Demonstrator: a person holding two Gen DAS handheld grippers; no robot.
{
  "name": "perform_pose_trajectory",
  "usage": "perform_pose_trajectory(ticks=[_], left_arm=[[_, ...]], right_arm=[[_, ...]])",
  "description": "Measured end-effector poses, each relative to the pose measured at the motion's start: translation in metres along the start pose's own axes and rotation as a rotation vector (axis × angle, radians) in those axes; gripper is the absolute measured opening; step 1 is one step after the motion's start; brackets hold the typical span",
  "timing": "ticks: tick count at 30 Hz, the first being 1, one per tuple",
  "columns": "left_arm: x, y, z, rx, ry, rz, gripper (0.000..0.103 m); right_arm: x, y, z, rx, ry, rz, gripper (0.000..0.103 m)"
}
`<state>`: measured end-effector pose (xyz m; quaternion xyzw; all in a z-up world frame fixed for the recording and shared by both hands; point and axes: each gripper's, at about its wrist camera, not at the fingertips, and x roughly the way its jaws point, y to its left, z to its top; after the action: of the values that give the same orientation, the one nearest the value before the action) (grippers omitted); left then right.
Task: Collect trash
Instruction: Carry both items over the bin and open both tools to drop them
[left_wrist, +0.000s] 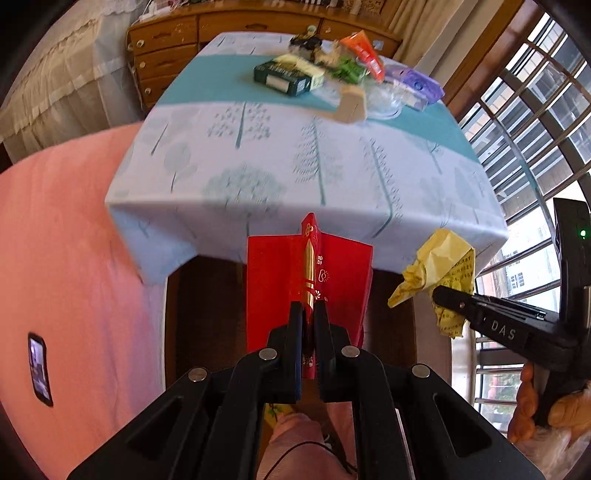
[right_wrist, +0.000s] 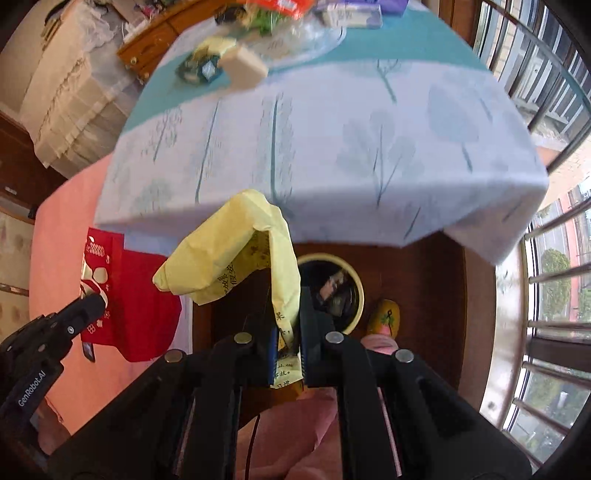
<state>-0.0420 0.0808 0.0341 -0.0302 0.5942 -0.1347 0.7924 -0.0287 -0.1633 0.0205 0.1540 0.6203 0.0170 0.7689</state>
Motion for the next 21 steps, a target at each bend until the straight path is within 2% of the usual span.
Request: perform_pose_trajectory(ticks=[4,10,15,21], left_arm=[[0.030,0.011,-0.020,-0.023,0.039,0.005,0.005],[0.098,0.021,-0.046,-0.049,0.090,0.024,0.005],[0.153,0.021,-0.053,-0.060,0.117,0.032,0.005],[0.207,0.011,-0.060,-0.028,0.144,0.021,0.005]], right_arm=[[0.033,0.011,-0.026,-0.029,0.053,-0.048,0.007],[0.098,0.006,-0.051,-0.011,0.120,-0.102,0.007],[0.158,-0.011,-0.070,0.042,0.170,-0.125,0.007],[0.205,-0.040,-0.086,0.099,0.193,-0.145,0.007]])
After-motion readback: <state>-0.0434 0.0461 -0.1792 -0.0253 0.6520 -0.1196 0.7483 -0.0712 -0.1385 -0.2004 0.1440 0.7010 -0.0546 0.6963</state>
